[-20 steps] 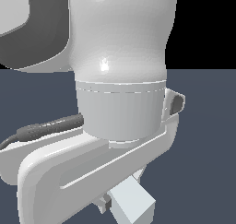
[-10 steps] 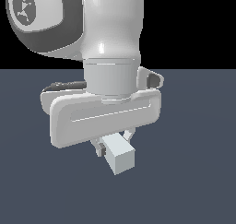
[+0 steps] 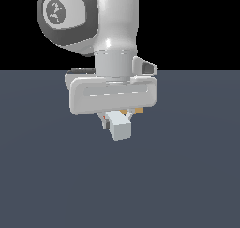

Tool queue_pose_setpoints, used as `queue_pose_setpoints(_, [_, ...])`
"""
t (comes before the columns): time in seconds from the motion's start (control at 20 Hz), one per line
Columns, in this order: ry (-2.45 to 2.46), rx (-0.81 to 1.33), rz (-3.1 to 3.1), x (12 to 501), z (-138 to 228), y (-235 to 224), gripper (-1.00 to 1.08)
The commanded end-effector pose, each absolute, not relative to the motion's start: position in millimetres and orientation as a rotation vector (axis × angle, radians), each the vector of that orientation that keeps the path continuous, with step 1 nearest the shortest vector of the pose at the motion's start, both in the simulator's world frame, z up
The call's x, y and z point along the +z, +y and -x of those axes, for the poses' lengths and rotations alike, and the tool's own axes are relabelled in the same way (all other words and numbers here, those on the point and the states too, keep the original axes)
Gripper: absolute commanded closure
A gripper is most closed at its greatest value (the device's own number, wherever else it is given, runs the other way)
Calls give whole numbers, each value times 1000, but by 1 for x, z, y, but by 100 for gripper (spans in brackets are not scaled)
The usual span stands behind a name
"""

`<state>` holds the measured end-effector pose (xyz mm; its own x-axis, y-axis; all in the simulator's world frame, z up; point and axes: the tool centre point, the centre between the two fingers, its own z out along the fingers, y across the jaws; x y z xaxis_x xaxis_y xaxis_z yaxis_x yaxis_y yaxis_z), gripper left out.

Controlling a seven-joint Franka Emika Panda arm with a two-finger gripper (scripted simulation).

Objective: Insert the peg into the horizontal hole in a box.

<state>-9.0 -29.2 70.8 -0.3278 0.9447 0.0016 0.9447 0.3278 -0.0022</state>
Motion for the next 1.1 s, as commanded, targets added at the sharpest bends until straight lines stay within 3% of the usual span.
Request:
queue_pose_setpoints(0.0, [-2524, -1, 1869, 77, 6, -11, 108])
queue_pose_setpoints(0.5, [-2422, 0, 2001, 92, -6, 41, 108])
queue_pose_setpoints(1.05, [-2388, 0, 2041, 96, -12, 56, 108])
